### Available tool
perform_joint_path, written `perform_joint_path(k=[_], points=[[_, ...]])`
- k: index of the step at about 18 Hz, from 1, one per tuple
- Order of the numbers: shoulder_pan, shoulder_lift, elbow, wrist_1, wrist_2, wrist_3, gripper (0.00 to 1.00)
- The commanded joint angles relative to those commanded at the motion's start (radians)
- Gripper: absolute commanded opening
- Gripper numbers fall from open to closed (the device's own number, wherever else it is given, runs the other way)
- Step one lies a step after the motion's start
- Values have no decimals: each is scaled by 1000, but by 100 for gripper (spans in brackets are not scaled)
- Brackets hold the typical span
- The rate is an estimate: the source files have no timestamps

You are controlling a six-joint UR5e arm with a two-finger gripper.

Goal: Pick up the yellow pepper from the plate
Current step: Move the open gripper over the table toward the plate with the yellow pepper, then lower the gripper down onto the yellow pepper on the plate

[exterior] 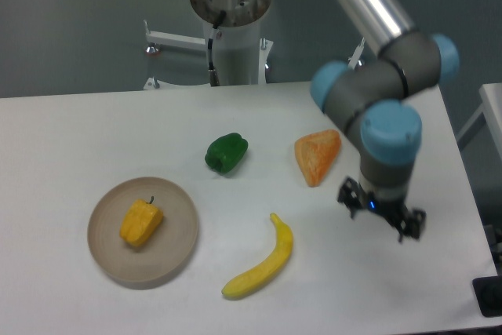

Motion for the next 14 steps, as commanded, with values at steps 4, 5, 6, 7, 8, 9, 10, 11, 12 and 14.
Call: perform_joint_path(k=[4, 5, 6, 7, 8, 9, 10, 11, 12, 14], points=[[-96, 57, -22, -28, -103, -218, 100], [-141, 57, -37, -20, -111, -275, 100], [-167, 57, -40, -20, -111, -309, 100], [-202, 56, -40, -19, -111, -338, 100], [-230, 56, -46, -19, -111, -358, 100], [-264, 56, -69, -16, -113, -376, 100], [-299, 57, -97, -14, -113, -393, 100], [-319, 57, -113, -13, -113, -404, 100], [-334, 57, -123, -10, -114, -418, 100], [-388, 49, -127, 49, -123, -485, 100]])
